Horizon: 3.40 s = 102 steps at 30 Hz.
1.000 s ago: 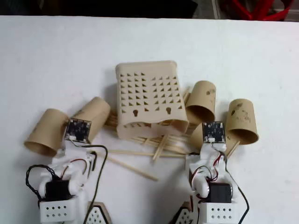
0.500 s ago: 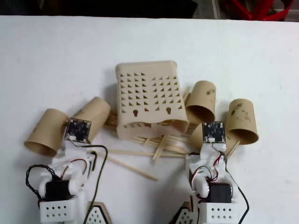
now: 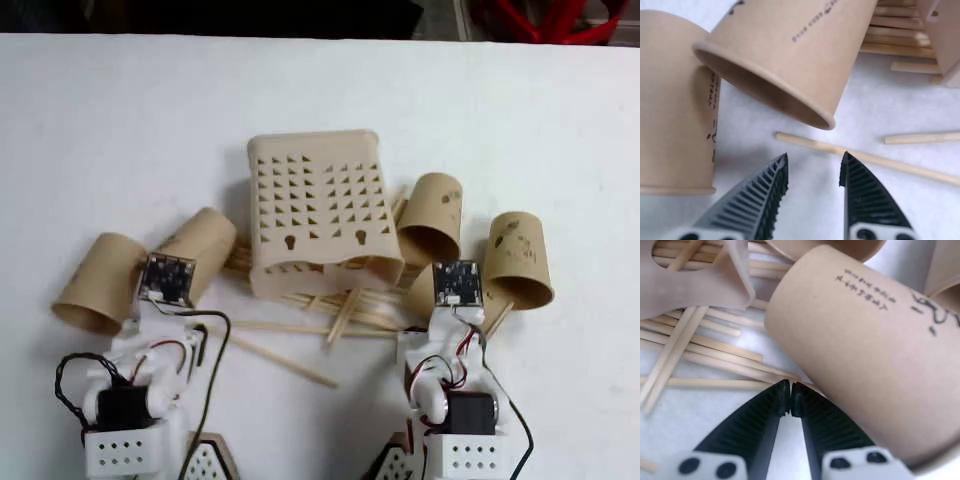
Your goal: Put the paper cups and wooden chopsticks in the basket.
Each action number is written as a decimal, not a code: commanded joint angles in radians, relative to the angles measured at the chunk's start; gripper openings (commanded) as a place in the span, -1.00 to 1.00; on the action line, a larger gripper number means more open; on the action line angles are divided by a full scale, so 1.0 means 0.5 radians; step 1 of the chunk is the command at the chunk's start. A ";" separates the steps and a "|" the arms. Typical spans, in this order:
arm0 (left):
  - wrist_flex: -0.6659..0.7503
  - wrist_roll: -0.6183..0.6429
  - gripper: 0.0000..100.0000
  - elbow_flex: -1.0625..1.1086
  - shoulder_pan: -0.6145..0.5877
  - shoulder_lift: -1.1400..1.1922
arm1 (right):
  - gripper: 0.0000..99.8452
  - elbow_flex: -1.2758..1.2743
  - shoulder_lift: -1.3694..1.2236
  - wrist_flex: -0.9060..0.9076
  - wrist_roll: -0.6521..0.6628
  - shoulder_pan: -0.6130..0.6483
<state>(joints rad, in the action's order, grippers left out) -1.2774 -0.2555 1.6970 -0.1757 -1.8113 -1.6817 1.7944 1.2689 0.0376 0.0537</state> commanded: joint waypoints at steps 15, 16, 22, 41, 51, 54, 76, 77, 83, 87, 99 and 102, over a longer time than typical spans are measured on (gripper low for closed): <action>0.025 0.012 -0.64 -0.034 -0.005 -0.023 | -0.96 -0.018 0.011 -0.005 0.021 -0.002; 0.058 0.012 -0.64 -0.058 -0.008 -0.023 | -0.96 -0.018 0.011 -0.005 0.021 -0.011; 0.239 0.021 -0.65 -0.166 -0.008 -0.023 | -0.96 0.123 0.014 -0.017 0.138 -0.023; 0.117 0.006 -0.65 -0.307 -0.017 -0.023 | -0.68 1.191 -0.327 -0.158 1.231 0.213; 0.117 0.006 -0.65 -0.304 -0.017 -0.023 | -0.44 1.611 -1.560 -0.213 1.338 0.578; 0.117 0.006 -0.65 -0.301 -0.017 -0.023 | -0.44 1.633 -1.717 -0.367 1.341 0.585; 0.147 0.006 -0.65 -0.270 -0.017 -0.023 | -0.80 1.544 -2.245 -1.257 1.556 0.539; 0.147 0.006 -0.65 -0.270 -0.017 -0.023 | -0.88 1.544 -2.245 -1.278 1.556 0.539; 0.147 0.006 -0.65 -0.270 -0.017 -0.023 | -0.96 1.694 -2.242 -1.303 1.421 0.532; 0.147 0.006 -0.65 -0.270 -0.017 -0.023 | -0.96 1.942 -2.248 -1.266 1.320 0.505; 0.147 0.006 -0.65 -0.270 -0.017 -0.023 | -0.96 2.602 -2.429 -0.870 1.310 0.520; 0.147 0.006 -0.65 -0.267 -0.017 -0.023 | -0.96 2.685 -2.601 -0.861 1.310 0.520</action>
<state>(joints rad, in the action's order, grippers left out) -1.2175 -0.2555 1.5911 -0.1757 -1.8144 -0.4112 0.5439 0.8332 0.7004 0.3207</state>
